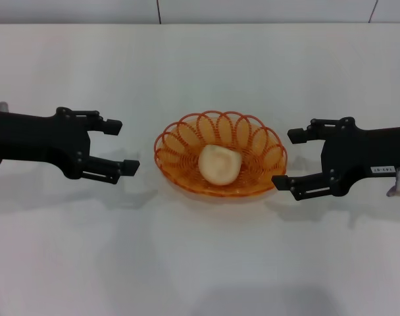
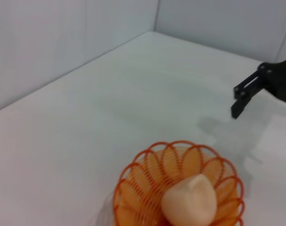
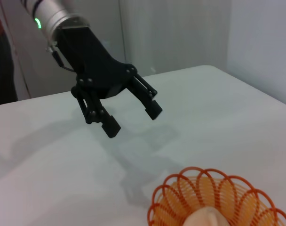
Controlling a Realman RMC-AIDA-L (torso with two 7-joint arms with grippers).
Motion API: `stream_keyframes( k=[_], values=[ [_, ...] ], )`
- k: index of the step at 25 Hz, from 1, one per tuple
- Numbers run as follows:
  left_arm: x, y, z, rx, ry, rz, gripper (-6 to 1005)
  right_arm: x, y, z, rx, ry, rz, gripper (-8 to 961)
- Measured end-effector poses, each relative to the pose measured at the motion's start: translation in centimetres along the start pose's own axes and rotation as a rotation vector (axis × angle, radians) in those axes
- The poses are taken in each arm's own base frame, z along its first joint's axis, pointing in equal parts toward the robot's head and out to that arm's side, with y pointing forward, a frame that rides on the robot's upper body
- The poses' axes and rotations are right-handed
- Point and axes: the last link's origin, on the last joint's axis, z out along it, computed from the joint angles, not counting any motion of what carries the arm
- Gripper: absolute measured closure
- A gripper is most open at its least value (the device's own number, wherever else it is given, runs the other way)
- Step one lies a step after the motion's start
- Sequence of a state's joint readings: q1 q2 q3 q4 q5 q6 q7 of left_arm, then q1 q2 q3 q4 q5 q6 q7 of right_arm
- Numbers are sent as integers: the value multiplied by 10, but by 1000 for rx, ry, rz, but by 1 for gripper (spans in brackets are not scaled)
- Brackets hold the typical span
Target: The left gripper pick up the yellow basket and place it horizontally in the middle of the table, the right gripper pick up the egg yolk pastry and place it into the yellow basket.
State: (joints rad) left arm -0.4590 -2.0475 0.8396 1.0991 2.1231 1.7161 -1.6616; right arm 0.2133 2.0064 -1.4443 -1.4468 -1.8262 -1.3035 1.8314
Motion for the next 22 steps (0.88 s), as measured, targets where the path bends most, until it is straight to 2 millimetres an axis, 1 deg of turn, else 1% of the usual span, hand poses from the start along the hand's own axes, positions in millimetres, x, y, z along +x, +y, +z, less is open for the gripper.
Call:
stream_keyframes(
  k=[12,22],
  values=[
    [4,11,7,-99,-1,84,111,-3,2,0,-20,0,-22,83],
    [5,12,7,-104,4,84,111,-1,3,-3,-23,4,-18,84]
  ],
)
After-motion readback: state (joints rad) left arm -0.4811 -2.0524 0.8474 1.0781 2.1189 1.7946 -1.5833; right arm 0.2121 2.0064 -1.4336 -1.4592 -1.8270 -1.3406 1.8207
